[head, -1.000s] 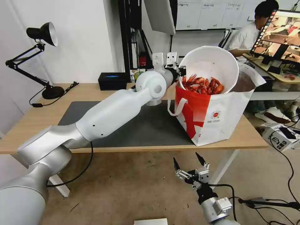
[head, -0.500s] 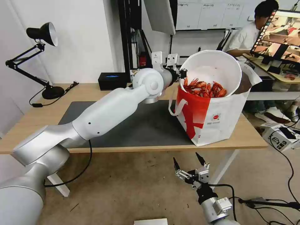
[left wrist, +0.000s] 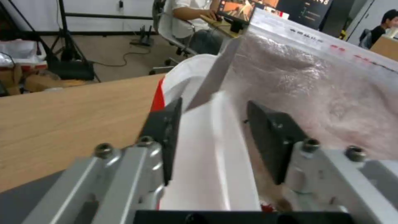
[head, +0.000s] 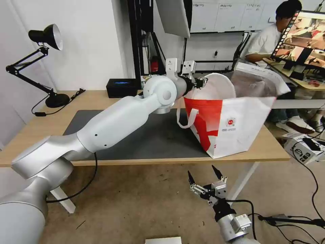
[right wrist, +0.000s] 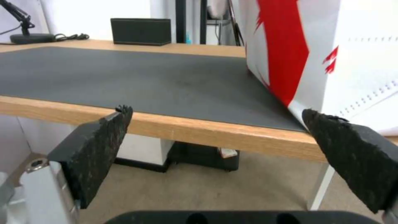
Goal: Pick up the trash from the table and place it into the takeout bag.
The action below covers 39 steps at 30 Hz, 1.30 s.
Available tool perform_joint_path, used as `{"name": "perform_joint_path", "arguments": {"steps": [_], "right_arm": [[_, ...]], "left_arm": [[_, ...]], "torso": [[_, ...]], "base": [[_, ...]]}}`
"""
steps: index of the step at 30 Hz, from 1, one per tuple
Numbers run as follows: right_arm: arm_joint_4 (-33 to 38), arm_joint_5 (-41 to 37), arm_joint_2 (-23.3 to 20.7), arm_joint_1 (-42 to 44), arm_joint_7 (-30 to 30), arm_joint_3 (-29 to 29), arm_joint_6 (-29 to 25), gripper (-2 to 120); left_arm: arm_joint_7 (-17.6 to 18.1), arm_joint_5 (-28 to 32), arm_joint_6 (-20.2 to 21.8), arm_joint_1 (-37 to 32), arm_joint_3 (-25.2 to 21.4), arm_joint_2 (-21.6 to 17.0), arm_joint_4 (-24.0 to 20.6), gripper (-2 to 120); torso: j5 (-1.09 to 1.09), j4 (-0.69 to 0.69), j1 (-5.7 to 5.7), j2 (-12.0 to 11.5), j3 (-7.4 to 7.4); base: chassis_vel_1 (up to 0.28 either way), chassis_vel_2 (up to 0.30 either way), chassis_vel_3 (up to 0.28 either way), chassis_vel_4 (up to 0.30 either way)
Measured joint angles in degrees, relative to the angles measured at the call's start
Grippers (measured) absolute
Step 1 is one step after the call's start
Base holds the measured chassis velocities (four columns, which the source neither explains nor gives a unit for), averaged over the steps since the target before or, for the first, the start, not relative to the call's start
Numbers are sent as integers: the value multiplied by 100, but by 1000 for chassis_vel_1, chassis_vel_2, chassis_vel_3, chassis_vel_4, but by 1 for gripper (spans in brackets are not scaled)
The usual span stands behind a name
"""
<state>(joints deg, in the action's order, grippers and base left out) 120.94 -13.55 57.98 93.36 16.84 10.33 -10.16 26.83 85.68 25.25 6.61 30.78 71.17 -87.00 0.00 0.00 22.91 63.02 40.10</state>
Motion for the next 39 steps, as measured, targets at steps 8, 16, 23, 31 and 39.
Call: {"name": "perform_joint_path", "arguments": {"steps": [8,16,23,31,39], "right_arm": [[0,0,0,0,0,0,0,100],[0,0,0,0,0,0,0,100],[0,0,0,0,0,0,0,100],[0,0,0,0,0,0,0,100],[0,0,-1,0,0,0,0,100]], "left_arm": [[-43,21,85,53,-25,2,-2,83],[-124,46,9,38,-45,-94,-49,100],[-171,40,-66,-80,-81,-289,-206,100],[-245,-2,-145,-424,-428,-651,-561,100],[-267,1,-177,-943,-870,-1274,-1044,100]], "torso": [[0,0,0,0,0],[0,0,0,0,0],[0,0,0,0,0],[0,-1,0,0,0],[0,0,0,0,0]], "base": [[0,0,0,0],[0,0,0,0],[0,0,0,0],[0,0,0,0],[0,0,0,0]]}}
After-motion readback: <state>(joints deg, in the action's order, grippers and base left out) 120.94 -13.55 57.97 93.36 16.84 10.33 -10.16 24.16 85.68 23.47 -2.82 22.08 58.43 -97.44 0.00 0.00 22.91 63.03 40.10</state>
